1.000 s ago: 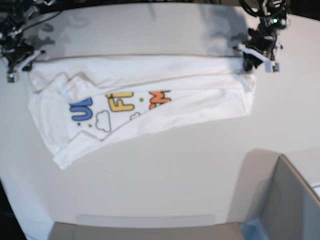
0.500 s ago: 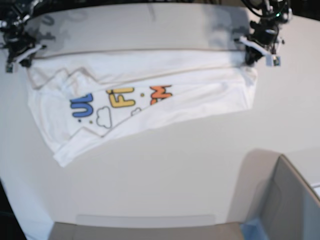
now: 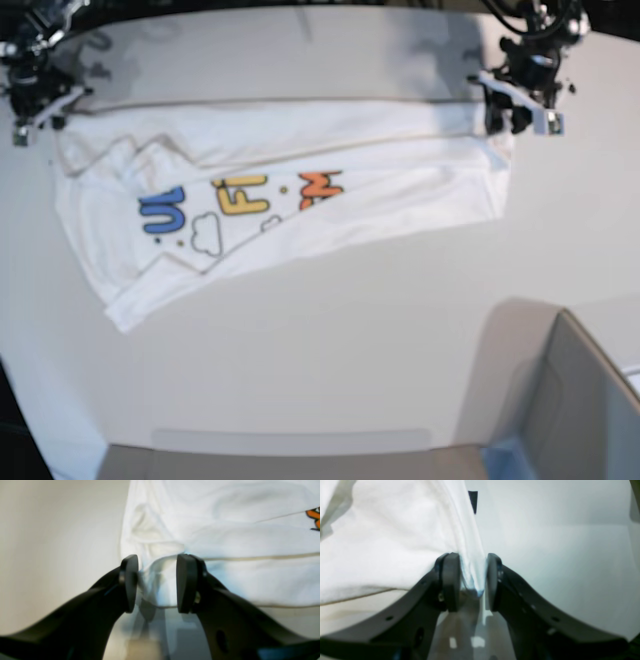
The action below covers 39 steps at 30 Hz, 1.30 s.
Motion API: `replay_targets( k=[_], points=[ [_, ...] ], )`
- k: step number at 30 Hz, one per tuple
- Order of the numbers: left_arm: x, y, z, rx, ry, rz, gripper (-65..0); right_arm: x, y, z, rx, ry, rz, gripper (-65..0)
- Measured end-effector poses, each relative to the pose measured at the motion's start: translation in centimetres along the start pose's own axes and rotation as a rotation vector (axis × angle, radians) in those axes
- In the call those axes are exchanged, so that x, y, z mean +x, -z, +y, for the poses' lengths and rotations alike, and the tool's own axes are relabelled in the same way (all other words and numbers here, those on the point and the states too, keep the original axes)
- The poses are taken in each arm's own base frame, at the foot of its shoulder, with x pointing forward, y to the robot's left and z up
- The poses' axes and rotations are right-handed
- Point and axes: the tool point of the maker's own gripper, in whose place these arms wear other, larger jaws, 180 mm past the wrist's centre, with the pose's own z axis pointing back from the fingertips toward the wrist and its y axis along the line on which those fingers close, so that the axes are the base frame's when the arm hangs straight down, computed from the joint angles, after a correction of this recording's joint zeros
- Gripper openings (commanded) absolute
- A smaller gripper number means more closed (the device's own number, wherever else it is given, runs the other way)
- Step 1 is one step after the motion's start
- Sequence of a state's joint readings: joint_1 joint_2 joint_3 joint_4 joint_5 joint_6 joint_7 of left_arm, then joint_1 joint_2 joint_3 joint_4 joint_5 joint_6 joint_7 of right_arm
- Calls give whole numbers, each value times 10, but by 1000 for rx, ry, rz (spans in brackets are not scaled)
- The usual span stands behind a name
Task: Layout the t-shirt on the table in an organized manner, then fold the t-shirt properly
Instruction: 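Drag the shirt with both grippers away from the print to smooth it, then lower both grippers onto the folded edge and pinch the fabric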
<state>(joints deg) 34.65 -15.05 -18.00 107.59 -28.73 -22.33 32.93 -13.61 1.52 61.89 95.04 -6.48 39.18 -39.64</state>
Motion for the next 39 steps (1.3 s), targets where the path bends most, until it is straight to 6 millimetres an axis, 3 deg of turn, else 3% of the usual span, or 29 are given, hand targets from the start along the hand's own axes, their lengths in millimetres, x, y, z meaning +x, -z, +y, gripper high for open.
replay_targets(
  k=[8, 14, 20, 23, 25, 28, 33, 39],
  points=[
    [3, 1, 0, 0, 2, -7, -391, 3, -19, 3, -57, -43, 34, -453],
    [28, -6, -11, -21, 35, -74, -391, 57, -39, -8, -131, -49, -122, -453],
    [43, -10, -21, -41, 54, -112, -428, 66, -43, -12, -157, -35, -139, -454],
    [35, -2, -52, -124, 62, -91, -481, 68, -37, 7, -111, -96, -126, -454],
    [29, 2, -78, -204, 74, -70, -527, 69, -31, 41, -17, -135, -134, -454],
    [24, 3, -102, -270, 77, -59, -604, 61, -27, 76, 67, -207, -105, -454],
    [23, 9, -105, -279, 78, -52, -633, 58, -23, 102, 100, -230, -81, -454],
    [7, 36, -94, -253, 84, 79, -634, 64, -21, 125, 136, -287, -85, -454]
  ],
)
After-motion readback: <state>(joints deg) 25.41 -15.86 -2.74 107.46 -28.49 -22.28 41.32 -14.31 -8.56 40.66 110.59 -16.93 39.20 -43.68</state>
